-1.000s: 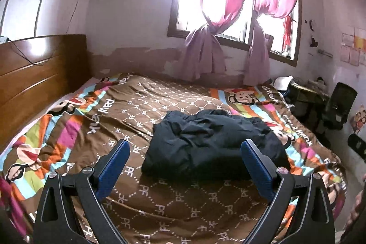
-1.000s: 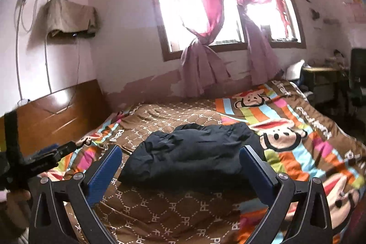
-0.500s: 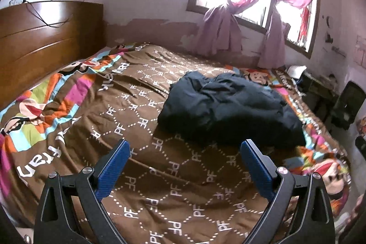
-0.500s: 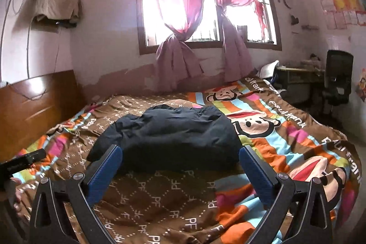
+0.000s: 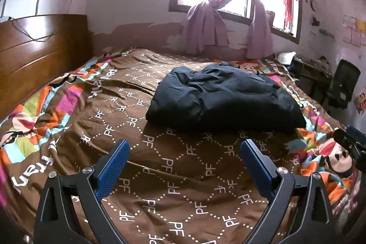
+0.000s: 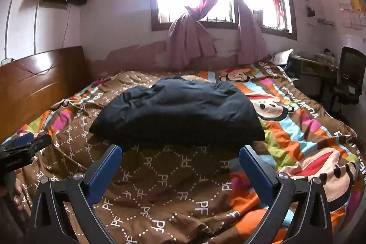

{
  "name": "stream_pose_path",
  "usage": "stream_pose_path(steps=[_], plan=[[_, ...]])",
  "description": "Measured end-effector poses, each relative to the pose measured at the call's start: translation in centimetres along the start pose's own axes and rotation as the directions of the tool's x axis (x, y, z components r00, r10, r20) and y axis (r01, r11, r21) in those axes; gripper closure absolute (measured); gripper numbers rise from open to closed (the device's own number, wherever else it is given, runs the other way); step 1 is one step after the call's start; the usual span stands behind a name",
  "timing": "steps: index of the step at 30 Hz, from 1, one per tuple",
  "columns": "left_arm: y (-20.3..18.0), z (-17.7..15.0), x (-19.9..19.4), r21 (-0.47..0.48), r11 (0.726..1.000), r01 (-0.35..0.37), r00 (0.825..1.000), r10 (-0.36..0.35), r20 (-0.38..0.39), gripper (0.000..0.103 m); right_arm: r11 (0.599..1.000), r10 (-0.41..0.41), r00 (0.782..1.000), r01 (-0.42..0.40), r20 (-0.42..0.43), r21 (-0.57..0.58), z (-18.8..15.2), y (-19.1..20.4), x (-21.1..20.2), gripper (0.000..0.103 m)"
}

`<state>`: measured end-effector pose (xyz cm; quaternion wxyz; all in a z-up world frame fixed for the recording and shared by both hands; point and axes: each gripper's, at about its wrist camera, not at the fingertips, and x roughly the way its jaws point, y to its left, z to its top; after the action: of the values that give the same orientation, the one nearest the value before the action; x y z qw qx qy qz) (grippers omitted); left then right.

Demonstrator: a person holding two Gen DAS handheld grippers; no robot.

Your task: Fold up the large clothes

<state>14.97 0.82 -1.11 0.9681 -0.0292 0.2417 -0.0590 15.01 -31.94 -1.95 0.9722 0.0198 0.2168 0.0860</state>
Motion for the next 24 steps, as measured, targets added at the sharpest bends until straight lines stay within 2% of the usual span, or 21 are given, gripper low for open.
stream_pose_path(steps=[8,24], plan=[[-0.1,-0.5,0.5,0.013,1.0,-0.005,1.0,0.005,0.003,0.008,1.0,0.014,0.999,-0.014,-0.051,0.018,-0.8,-0.1,1.3,0.0],[-0.2,-0.6,1.0,0.027,1.0,-0.008,1.0,0.008,-0.007,0.008,0.999,0.015,0.998,-0.013,-0.067,0.034,-0.8,-0.3,1.7,0.0]])
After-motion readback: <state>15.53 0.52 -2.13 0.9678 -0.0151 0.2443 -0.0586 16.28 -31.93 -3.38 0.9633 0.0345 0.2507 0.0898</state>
